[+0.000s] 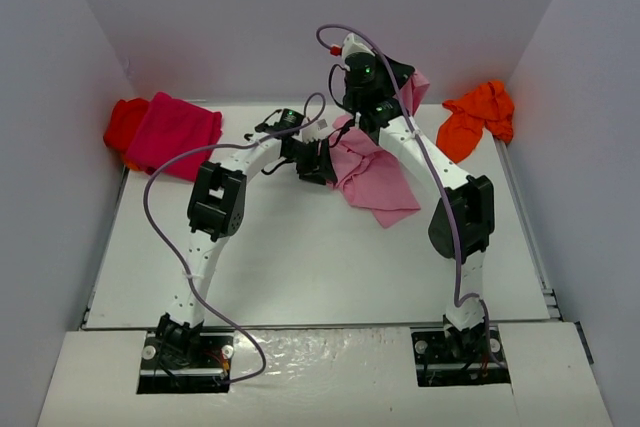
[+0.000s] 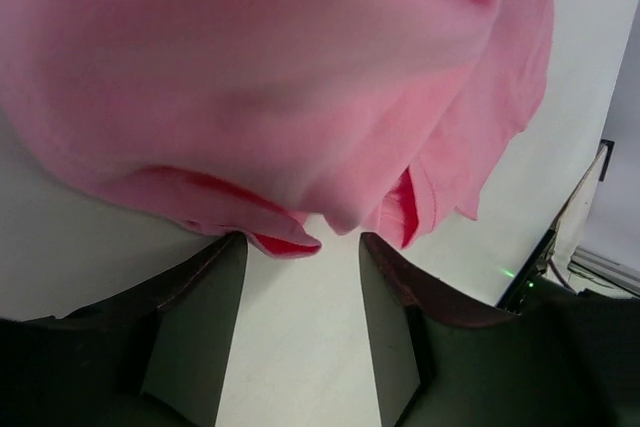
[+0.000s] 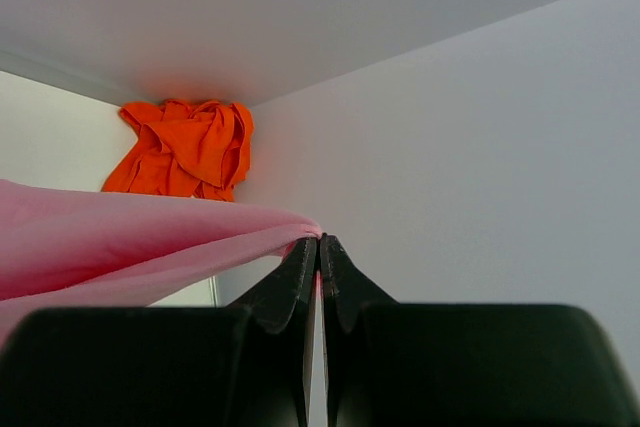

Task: Fold and stack the t-shirts
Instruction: Flatten out the tshirt

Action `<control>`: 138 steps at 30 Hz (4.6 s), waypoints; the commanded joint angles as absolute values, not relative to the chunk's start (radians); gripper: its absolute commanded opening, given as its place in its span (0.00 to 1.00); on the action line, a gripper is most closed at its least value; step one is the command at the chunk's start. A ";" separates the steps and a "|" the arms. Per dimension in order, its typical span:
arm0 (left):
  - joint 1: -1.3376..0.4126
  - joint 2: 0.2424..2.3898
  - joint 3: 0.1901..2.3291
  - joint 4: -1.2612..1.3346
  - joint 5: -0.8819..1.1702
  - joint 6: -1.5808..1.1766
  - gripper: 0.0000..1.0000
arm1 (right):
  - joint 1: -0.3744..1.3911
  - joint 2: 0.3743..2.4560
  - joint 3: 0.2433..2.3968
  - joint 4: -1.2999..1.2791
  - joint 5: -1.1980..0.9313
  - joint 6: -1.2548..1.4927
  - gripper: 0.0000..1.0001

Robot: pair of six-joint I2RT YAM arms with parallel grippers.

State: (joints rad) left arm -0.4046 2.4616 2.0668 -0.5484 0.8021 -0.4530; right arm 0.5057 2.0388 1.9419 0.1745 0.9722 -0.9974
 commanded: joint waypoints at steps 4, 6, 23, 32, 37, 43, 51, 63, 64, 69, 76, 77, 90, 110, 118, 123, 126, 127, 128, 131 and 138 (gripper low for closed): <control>-0.423 2.529 2.093 -0.615 0.717 -0.428 0.10 | 0.518 1.981 1.952 0.239 1.014 -1.003 0.00; -0.425 2.536 2.092 -0.616 0.718 -0.423 0.00 | 0.518 1.982 1.950 0.239 1.014 -1.003 0.00; -0.157 2.187 1.985 -0.714 0.673 -0.224 0.00 | 0.461 1.961 2.000 0.238 0.992 -0.995 0.00; 0.137 1.916 2.139 -0.897 0.678 -0.128 0.00 | 0.466 1.824 1.898 0.210 0.931 -0.907 0.00; 0.156 1.857 2.297 -0.993 0.668 -0.093 0.00 | 0.480 1.723 1.861 0.091 0.776 -0.751 0.00; 0.156 1.777 2.370 -1.011 0.675 -0.083 0.00 | 0.488 1.610 1.789 -0.017 0.505 -0.613 0.00; 0.212 1.799 2.439 -1.044 0.691 -0.068 0.00 | 0.482 1.574 1.810 -0.097 0.449 -0.596 0.00; 0.264 1.890 2.557 -1.001 0.577 -0.049 0.00 | 0.443 1.854 2.043 -0.034 0.601 -0.702 0.00; 0.264 1.867 2.544 -0.989 0.575 -0.049 0.00 | 0.443 1.853 2.045 -0.034 0.610 -0.703 0.00; 0.265 1.611 2.400 -0.856 0.546 -0.016 0.00 | 0.446 1.733 2.026 -0.014 0.597 -0.655 0.00; 0.265 1.306 2.177 -0.693 0.514 0.000 0.00 | 0.459 1.553 1.994 -0.049 0.581 -0.630 0.00; 0.265 1.284 2.183 -0.707 0.513 0.010 0.00 | 0.451 1.524 1.999 -0.077 0.564 -0.614 0.00; 0.265 1.113 2.358 -0.938 0.522 0.071 0.00 | 0.333 1.143 1.959 -0.352 0.190 -0.454 0.00; 0.265 1.137 2.597 -1.048 0.447 0.164 0.00 | 0.314 1.040 1.943 -0.510 0.118 -0.463 0.00; 0.265 1.318 2.519 -0.986 0.433 0.221 0.00 | 0.376 1.138 1.818 -0.455 0.277 -0.514 0.00; 0.264 1.438 2.464 -0.935 0.446 0.224 0.00 | 0.380 1.270 1.719 -0.396 0.259 -0.522 0.00; 0.249 1.483 2.364 -0.861 0.452 0.233 0.00 | 0.374 1.409 1.675 -0.318 0.245 -0.551 0.00; 0.242 1.501 2.335 -0.837 0.446 0.234 0.00 | 0.371 1.459 1.670 -0.295 0.242 -0.562 0.00; 0.227 1.533 2.325 -0.831 0.421 0.251 0.00 | 0.365 1.501 1.677 -0.276 0.237 -0.568 0.00; 0.164 1.635 2.307 -0.821 0.351 0.307 0.00 | 0.339 1.695 1.744 -0.241 0.239 -0.591 0.00; 0.045 1.893 2.331 -0.723 0.207 0.372 0.00 | 0.248 2.239 2.159 -0.227 0.362 -0.652 0.00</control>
